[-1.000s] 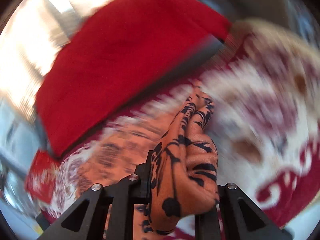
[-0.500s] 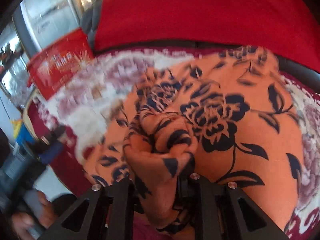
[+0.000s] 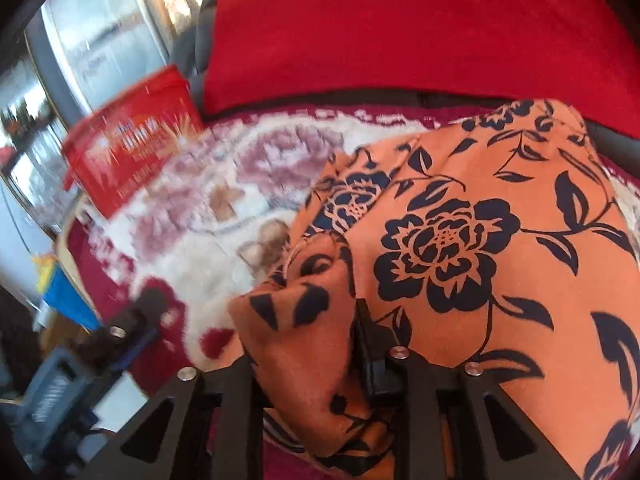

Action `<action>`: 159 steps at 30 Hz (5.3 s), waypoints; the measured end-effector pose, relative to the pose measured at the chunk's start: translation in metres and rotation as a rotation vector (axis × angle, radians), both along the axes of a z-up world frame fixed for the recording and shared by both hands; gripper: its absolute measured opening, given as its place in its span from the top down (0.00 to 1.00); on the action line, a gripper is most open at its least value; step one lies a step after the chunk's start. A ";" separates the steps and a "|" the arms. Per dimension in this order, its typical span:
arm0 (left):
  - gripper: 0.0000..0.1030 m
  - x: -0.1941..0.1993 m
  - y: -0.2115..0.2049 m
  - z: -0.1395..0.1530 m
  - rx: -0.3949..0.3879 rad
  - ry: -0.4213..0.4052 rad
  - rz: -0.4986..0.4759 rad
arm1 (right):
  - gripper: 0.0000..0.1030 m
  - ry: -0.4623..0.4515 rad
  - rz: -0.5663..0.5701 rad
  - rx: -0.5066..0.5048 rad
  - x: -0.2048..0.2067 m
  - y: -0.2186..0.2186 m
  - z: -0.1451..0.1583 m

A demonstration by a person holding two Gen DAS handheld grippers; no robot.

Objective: Fold small clothes

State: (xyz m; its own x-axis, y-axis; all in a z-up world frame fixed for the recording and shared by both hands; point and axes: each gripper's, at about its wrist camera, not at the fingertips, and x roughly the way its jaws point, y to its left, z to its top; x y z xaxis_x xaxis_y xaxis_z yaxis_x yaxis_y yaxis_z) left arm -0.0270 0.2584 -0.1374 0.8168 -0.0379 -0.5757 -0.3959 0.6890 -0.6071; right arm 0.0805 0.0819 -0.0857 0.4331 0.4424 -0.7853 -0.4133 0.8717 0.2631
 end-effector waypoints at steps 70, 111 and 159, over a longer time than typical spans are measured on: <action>0.48 0.046 -0.056 0.004 0.224 0.342 -0.192 | 0.20 0.055 -0.054 0.406 -0.015 -0.141 0.020; 0.37 0.055 -0.072 -0.004 0.285 0.174 -0.160 | 0.20 0.376 -0.149 0.481 0.206 -0.122 0.018; 0.33 0.054 -0.099 0.003 0.362 0.120 -0.267 | 0.14 0.401 -0.143 0.470 0.024 -0.221 -0.033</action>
State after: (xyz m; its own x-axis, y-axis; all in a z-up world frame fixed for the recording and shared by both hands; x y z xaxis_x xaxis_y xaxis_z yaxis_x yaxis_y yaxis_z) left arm 0.0274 0.1591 -0.1345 0.7324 -0.0176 -0.6806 -0.2282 0.9355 -0.2698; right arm 0.1046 -0.1393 -0.1188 0.2260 0.7390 -0.6347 -0.0909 0.6647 0.7415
